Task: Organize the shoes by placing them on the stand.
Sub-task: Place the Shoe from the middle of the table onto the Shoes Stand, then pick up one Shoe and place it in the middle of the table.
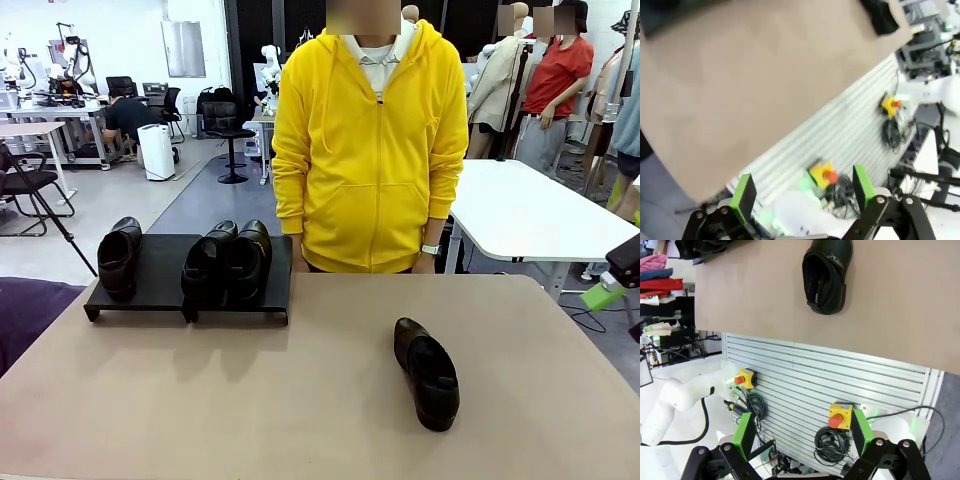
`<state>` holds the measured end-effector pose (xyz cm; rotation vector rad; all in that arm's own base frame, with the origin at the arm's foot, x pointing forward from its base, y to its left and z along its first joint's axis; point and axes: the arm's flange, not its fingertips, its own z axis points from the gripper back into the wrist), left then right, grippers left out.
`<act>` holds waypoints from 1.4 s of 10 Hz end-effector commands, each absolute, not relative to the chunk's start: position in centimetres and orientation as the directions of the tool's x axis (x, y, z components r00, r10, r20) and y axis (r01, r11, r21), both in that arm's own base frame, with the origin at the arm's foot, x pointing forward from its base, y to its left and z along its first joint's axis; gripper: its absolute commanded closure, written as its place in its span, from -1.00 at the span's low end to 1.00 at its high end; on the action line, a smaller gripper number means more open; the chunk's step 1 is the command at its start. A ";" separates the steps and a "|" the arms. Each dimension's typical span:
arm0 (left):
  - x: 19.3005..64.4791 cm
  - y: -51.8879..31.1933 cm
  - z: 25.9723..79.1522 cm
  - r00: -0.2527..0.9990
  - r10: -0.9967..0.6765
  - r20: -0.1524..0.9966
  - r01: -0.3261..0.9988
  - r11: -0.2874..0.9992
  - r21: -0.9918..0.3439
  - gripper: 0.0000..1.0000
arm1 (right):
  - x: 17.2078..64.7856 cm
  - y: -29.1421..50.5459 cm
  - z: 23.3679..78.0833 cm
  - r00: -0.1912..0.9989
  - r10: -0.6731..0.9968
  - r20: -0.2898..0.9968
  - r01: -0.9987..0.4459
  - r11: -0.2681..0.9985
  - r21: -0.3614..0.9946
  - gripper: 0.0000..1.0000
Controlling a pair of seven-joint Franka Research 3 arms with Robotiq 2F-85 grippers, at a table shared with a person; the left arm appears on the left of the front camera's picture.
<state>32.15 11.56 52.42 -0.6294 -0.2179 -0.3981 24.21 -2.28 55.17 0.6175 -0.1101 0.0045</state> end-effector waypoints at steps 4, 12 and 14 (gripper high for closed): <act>31.1 12.3 53.2 0.922 -0.312 0.227 0.386 0.757 -0.527 -1.00 | 24.3 -2.6 55.5 0.993 -0.005 0.116 -0.063 0.813 0.578 -1.00; 31.1 12.3 53.2 0.922 -0.312 0.227 0.386 0.757 -0.527 -1.00 | 24.3 -2.6 55.5 0.993 -0.005 0.116 -0.063 0.813 0.578 -1.00; 31.1 12.3 53.2 0.922 -0.312 0.227 0.386 0.757 -0.527 -1.00 | 25.6 1.2 56.1 0.995 -0.053 0.084 0.011 0.898 0.440 -1.00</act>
